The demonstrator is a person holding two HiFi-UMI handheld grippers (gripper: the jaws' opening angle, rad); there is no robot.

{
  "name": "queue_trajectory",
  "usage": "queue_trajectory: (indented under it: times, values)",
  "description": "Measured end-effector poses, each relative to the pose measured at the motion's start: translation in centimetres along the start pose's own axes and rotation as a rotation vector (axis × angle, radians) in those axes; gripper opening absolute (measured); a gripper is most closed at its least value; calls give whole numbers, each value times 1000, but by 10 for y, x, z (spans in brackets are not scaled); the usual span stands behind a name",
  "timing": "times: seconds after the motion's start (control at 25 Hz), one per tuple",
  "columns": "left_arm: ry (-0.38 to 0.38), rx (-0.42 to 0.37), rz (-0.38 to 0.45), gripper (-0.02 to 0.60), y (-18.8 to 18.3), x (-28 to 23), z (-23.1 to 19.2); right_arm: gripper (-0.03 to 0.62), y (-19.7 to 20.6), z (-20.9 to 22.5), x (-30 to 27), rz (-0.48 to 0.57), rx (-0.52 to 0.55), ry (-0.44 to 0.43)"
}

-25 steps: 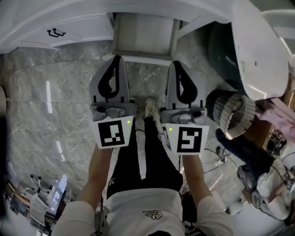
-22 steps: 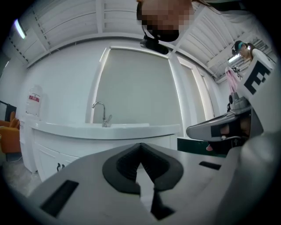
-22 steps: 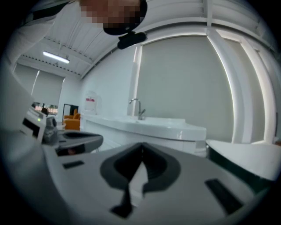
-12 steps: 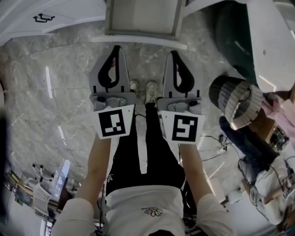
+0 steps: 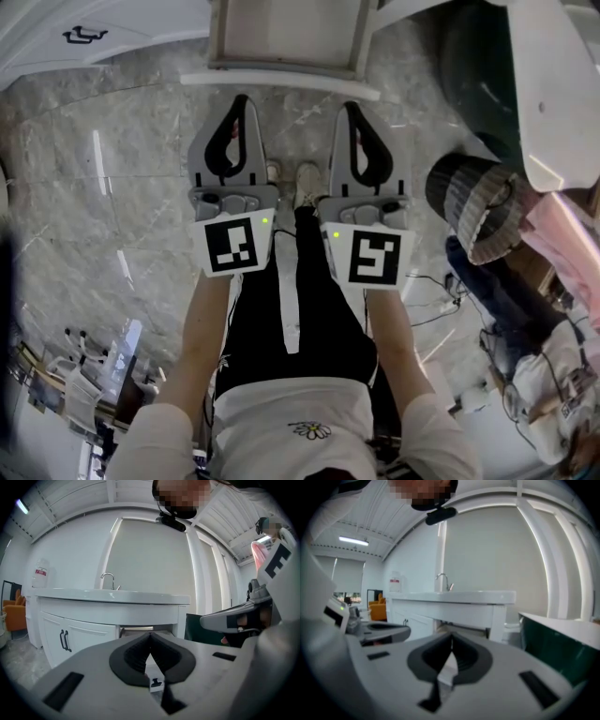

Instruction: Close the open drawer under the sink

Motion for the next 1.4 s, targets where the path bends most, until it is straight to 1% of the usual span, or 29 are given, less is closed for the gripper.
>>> queue_trajectory:
  times: [0.16, 0.28, 0.4, 0.52, 0.56, 0.6, 0.76, 0.84, 0.92, 1.08, 1.16, 1.28, 1.32, 1.4]
  values:
    - [-2, -3, -2, 20, -1, -4, 2, 29, 0, 0, -2, -4, -2, -21]
    - [1, -26, 7, 20, -2, -10, 1, 29, 2, -1, -1, -10, 0, -33]
    - [8, -38, -16, 20, 5, -15, 1, 29, 5, -1, -1, -20, -13, -40]
    - [29, -30, -51, 25, 15, -18, 2, 29, 9, -2, -1, -32, -18, -55]
    - [42, -22, -66, 74, 19, -19, 3, 29, 10, -3, -1, -39, -17, -60]
    - [56, -15, -79, 103, 24, -20, 5, 29, 12, -3, -1, -46, -17, -64]
    - [110, -6, -131, 156, 46, -21, 15, 29, 16, -4, -2, -57, -22, -69]
    - [129, 10, -167, 195, 61, -22, 18, 29, 18, -5, -3, -63, -25, -71]
    - [146, 0, -204, 210, 79, -25, 21, 29, 20, -6, -4, -69, -28, -75]
    - [171, -59, -245, 218, 113, -39, 28, 29, 25, -4, -5, -86, -33, -84]
    - [174, -44, -289, 227, 129, -46, 29, 29, 29, -3, -6, -96, -34, -87]
    - [162, 22, -356, 267, 149, -57, 26, 29, 33, -2, -7, -101, -41, -87]
    - [151, 32, -360, 267, 151, -61, 25, 29, 35, -2, -7, -102, -44, -87]
    - [137, 26, -352, 267, 153, -67, 25, 29, 38, -2, -8, -104, -45, -90]
Point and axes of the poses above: the fingertips, and each gripper's own axes: x backward along the fingers, z to its right, y out of its underside, the point moved 6 cm from there along x, backward along the fingers, and after that the axes turned 7 degrees about -y, right-handed, at the moved point
